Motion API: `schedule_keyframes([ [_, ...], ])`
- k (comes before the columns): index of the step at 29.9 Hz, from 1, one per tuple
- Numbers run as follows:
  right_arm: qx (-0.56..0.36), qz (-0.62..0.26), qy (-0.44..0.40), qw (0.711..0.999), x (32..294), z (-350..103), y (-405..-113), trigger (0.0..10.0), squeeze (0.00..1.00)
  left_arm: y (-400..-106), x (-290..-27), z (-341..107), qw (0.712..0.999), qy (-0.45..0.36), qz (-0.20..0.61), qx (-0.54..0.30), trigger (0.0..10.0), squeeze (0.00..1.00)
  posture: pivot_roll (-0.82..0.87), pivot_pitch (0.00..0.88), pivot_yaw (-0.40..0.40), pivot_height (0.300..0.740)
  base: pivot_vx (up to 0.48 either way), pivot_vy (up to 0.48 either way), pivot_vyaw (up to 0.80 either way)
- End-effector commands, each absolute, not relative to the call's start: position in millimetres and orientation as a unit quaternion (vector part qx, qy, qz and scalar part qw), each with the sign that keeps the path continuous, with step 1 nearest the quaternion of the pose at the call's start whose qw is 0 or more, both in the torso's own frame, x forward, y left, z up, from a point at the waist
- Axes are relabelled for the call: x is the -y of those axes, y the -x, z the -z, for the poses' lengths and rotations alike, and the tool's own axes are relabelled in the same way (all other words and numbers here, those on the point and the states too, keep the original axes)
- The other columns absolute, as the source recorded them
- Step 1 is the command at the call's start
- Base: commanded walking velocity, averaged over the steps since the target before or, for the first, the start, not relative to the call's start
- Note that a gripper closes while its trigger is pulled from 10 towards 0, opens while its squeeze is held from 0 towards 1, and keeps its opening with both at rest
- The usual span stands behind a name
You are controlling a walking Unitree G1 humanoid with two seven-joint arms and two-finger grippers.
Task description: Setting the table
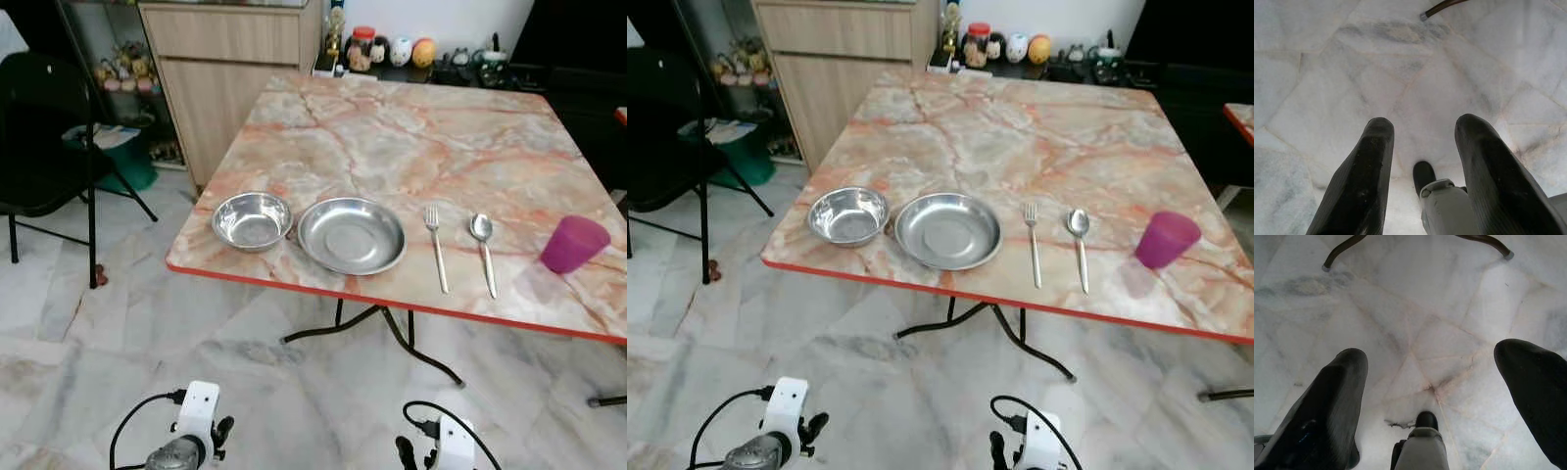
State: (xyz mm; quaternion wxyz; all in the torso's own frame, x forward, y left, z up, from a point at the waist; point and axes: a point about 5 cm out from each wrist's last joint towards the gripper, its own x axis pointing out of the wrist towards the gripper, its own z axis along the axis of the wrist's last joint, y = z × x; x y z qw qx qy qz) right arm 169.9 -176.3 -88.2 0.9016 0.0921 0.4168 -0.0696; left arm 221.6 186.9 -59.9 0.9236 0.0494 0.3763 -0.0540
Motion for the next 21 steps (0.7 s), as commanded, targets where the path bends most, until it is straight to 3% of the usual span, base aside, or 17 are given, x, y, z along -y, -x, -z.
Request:
schedule_keyframes([
  [1,-0.418,0.073,-0.091,0.901,177.5,88.8,-168.2,10.0,0.00,-220.7,-186.6,60.3,0.924,-0.046,0.054,-0.376,10.0,0.00,0.07,0.000,-0.047,0.740,0.000,0.000,0.00],
  [13,-0.415,0.072,-0.098,0.902,176.9,88.7,-168.4,10.0,0.00,-221.5,-185.4,59.8,0.924,-0.050,0.062,-0.374,10.0,0.00,0.07,0.000,-0.047,0.740,0.000,0.000,0.00],
  [18,-0.414,0.072,-0.098,0.902,176.9,88.5,-168.6,10.0,0.00,-221.7,-184.2,59.8,0.924,-0.052,0.064,-0.373,10.0,0.00,0.07,0.000,-0.047,0.740,0.000,-0.402,0.00],
  [21,-0.414,0.072,-0.097,0.902,177.3,88.4,-168.6,10.0,0.00,-221.7,-183.9,59.9,0.925,-0.046,0.060,-0.373,10.0,0.00,0.07,0.000,-0.047,0.740,0.000,0.000,0.00],
])
